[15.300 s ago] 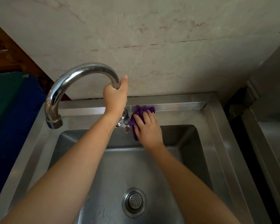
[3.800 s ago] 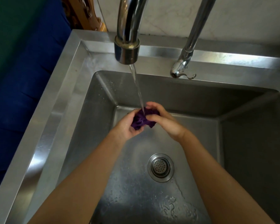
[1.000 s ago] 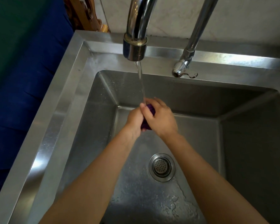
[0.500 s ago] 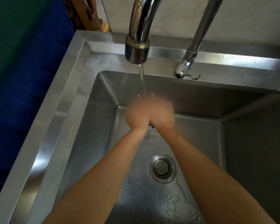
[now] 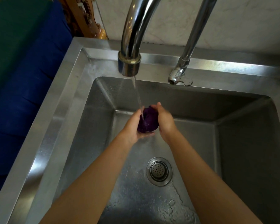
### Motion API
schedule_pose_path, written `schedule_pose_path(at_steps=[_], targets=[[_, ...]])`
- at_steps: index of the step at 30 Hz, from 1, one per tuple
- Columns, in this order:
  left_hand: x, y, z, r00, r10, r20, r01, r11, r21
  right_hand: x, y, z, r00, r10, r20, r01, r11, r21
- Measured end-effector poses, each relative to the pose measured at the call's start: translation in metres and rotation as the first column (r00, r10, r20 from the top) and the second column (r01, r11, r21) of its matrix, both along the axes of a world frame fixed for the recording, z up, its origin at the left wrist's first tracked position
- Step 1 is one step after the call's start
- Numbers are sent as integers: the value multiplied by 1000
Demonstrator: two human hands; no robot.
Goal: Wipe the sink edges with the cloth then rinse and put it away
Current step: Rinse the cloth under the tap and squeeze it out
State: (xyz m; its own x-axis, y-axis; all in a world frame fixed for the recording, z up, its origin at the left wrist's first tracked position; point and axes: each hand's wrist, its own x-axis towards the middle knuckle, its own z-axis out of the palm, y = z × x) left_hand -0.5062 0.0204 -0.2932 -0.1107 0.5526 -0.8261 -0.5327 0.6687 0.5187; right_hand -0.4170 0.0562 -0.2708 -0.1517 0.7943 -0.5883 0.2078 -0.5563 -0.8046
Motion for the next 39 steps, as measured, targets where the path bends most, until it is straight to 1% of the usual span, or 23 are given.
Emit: schedule_pose_path(at_steps=[2, 3, 6, 7, 9, 11, 13, 15, 16, 19, 21, 23, 25, 27, 29, 35, 39], targets=[[0, -3, -1, 979, 61, 196, -67, 997, 23, 3, -6, 1, 994, 95, 52, -98, 993, 66], [1, -5, -3, 968, 85, 234, -94, 995, 28, 6, -9, 2, 986, 140, 85, -148, 985, 88], [3, -13, -10, 972, 119, 204, -129, 991, 37, 19, -12, 5, 971, 209, 116, -221, 970, 105], [3, -15, -11, 970, 133, 204, -143, 989, 35, 25, -11, 9, 971, 197, 138, -214, 970, 119], [4, -17, -9, 964, 161, 210, -171, 985, 27, 35, -4, 20, 988, 78, 130, -98, 982, 159], [4, -16, -7, 959, 191, 208, -200, 980, 22, 44, 5, 41, 996, -84, 31, 78, 984, 161], [4, -14, -7, 956, 204, 209, -216, 976, 34, 53, 12, 64, 985, -163, -55, 170, 969, 180], [4, -13, -7, 956, 199, 217, -213, 976, 46, 59, 15, 84, 986, -156, -56, 165, 955, 245], [5, -12, -7, 956, 191, 223, -208, 977, 52, 59, 16, 92, 990, -141, -28, 143, 948, 285], [6, -14, -6, 957, 181, 225, -200, 978, 65, 54, 21, 100, 989, -92, 118, 40, 923, 383], [5, -15, -7, 958, 180, 222, -199, 978, 63, 52, 24, 97, 980, -78, 185, -9, 902, 431], [4, -16, -8, 957, 174, 231, -194, 979, 69, 52, 25, 95, 970, -52, 236, -61, 893, 446], [3, -17, -9, 956, 178, 234, -200, 977, 71, 50, 26, 97, 962, -15, 273, -104, 902, 419], [2, -18, -9, 952, 190, 239, -210, 976, 63, 47, 31, 98, 967, -16, 255, -83, 924, 373], [1, -19, -8, 949, 196, 248, -217, 974, 61, 44, 35, 97, 970, -49, 239, -40, 933, 357], [1, -19, -3, 932, 219, 289, -244, 968, 53, 35, 38, 90, 941, -154, 300, -6, 881, 473], [-1, -21, -2, 925, 246, 289, -272, 961, 53, 33, 38, 88, 927, -195, 321, 3, 857, 515]])
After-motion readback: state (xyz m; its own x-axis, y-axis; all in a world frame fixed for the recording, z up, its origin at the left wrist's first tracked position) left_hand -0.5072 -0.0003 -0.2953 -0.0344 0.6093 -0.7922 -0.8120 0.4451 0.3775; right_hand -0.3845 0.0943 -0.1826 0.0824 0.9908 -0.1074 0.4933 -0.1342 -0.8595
